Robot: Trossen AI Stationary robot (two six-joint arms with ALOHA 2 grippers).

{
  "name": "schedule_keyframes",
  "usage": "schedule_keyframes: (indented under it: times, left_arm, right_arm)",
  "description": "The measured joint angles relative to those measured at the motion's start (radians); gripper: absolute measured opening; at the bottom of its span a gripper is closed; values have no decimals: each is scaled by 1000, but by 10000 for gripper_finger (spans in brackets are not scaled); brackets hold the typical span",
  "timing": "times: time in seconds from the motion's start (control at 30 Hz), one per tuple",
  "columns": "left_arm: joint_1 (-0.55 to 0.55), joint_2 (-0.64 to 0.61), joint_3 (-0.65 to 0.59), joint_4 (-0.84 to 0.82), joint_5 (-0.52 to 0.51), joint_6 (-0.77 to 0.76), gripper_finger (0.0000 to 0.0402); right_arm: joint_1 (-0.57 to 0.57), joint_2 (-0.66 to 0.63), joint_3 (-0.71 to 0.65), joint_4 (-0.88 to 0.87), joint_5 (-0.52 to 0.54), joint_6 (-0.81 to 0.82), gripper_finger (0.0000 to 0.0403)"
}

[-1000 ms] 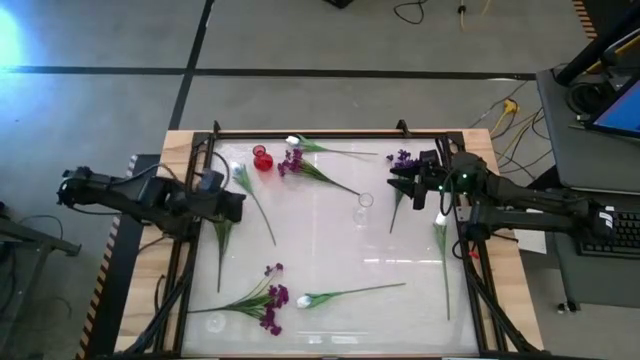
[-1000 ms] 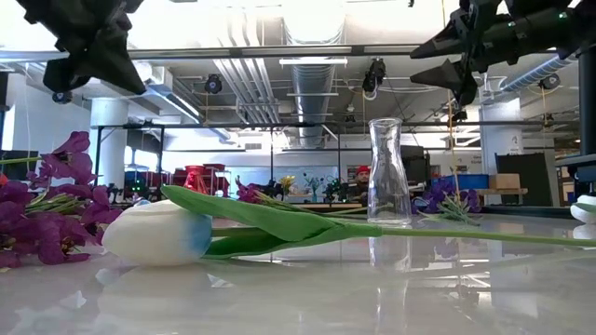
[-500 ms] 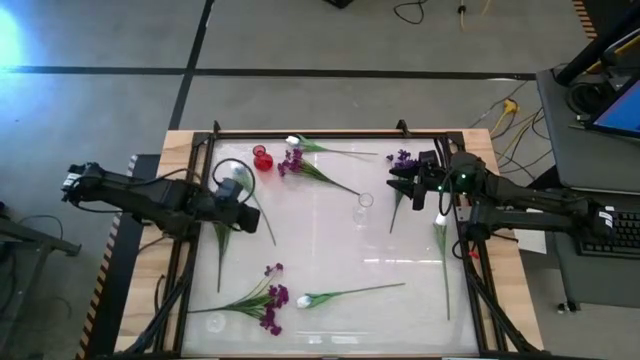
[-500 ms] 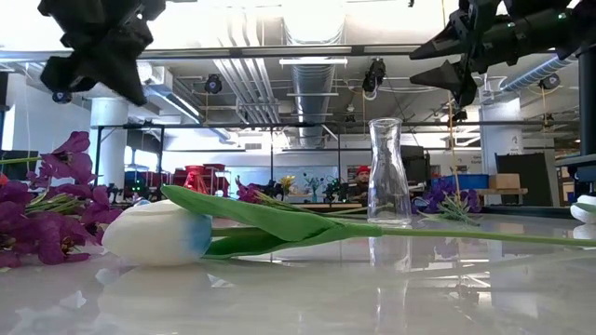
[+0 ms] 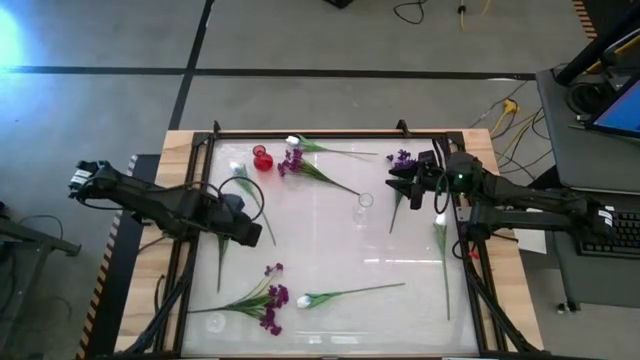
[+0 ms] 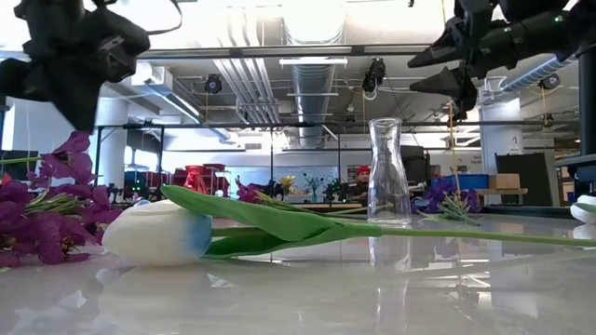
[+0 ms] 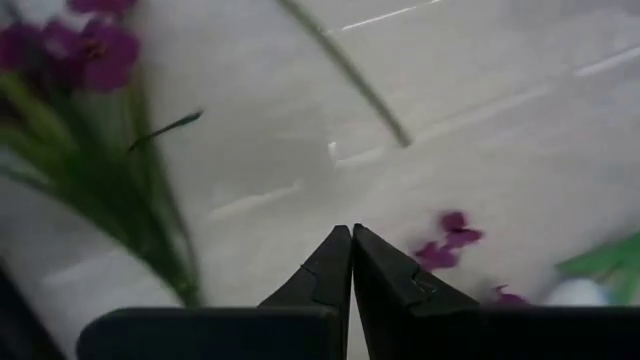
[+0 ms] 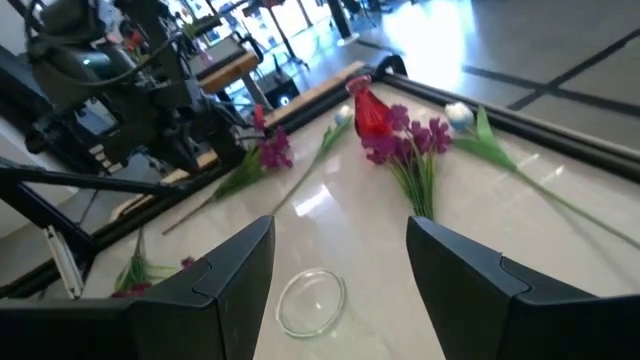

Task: Sort flowers into vase by color
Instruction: Put the light purple flowers into the red vase

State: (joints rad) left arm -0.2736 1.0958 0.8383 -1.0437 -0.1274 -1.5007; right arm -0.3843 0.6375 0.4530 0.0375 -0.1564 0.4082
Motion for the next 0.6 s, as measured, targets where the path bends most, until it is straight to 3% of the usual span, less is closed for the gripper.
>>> schedule_keyframes:
  times: [0.2, 0.47, 0.6]
  left_arm:
    - [-16, 74, 0, -2, -13, -32, 27]
    - [-12, 207, -1, 12, -29, -36, 107]
    - [-20, 250, -1, 3, 45, -39, 147]
  right_arm:
    - [0, 40, 0, -3, -1, 1, 219]
    - [0, 71, 0, -3, -8, -12, 219]
    - [0, 70, 0, -4, -8, -14, 219]
